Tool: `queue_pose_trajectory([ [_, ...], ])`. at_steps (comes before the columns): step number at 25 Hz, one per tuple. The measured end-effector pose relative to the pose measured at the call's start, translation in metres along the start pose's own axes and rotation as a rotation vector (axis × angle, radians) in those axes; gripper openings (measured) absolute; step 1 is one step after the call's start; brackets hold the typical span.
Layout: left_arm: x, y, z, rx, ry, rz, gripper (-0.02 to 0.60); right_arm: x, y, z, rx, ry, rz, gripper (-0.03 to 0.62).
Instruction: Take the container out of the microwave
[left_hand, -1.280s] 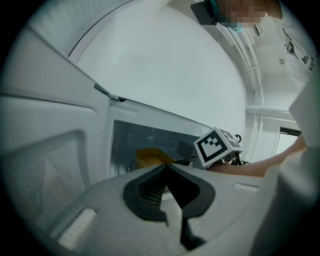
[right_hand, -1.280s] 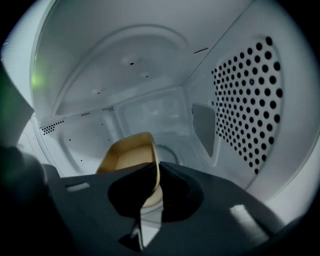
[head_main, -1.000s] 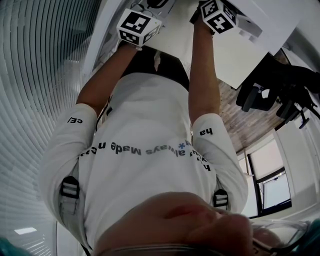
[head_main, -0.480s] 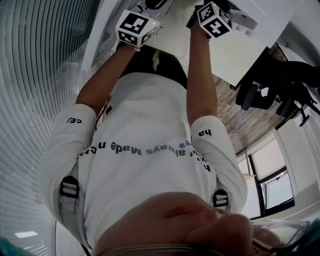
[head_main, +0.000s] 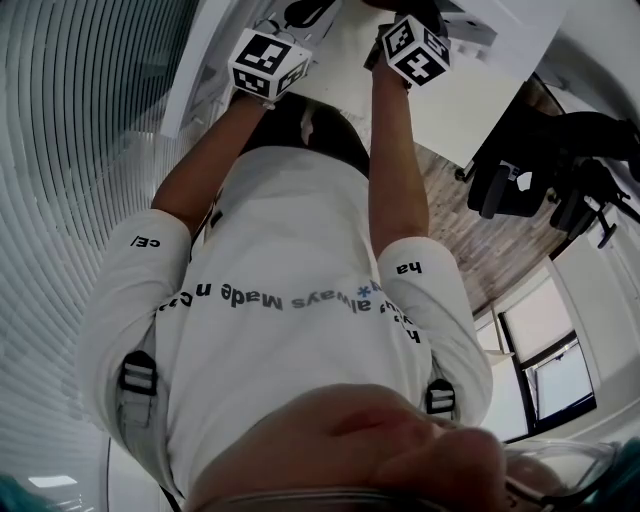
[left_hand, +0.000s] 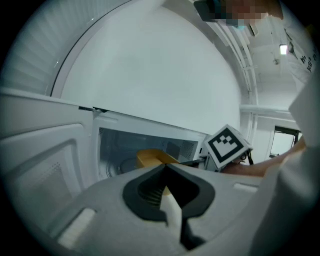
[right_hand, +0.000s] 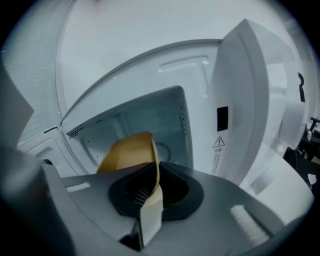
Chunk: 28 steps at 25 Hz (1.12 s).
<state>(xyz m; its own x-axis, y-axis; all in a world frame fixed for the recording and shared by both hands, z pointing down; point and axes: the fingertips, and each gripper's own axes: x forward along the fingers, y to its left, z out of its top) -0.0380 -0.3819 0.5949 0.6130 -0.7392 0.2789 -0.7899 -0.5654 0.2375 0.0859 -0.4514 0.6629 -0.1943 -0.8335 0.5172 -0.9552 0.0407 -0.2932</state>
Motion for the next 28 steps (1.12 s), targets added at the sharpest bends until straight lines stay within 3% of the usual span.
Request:
queue_pose_trajectory([
  [12,-0.027,-0.027,0.024,0.019,0.001,-0.001,0.003,-0.055,0.012,0.004,-0.054,0.035,0.045,0.018],
  [28,-0.035,-0.052,0.038,0.041,0.023,-0.029,0.003,-0.110,-0.016,-0.012,-0.169,0.132,0.155,0.018],
])
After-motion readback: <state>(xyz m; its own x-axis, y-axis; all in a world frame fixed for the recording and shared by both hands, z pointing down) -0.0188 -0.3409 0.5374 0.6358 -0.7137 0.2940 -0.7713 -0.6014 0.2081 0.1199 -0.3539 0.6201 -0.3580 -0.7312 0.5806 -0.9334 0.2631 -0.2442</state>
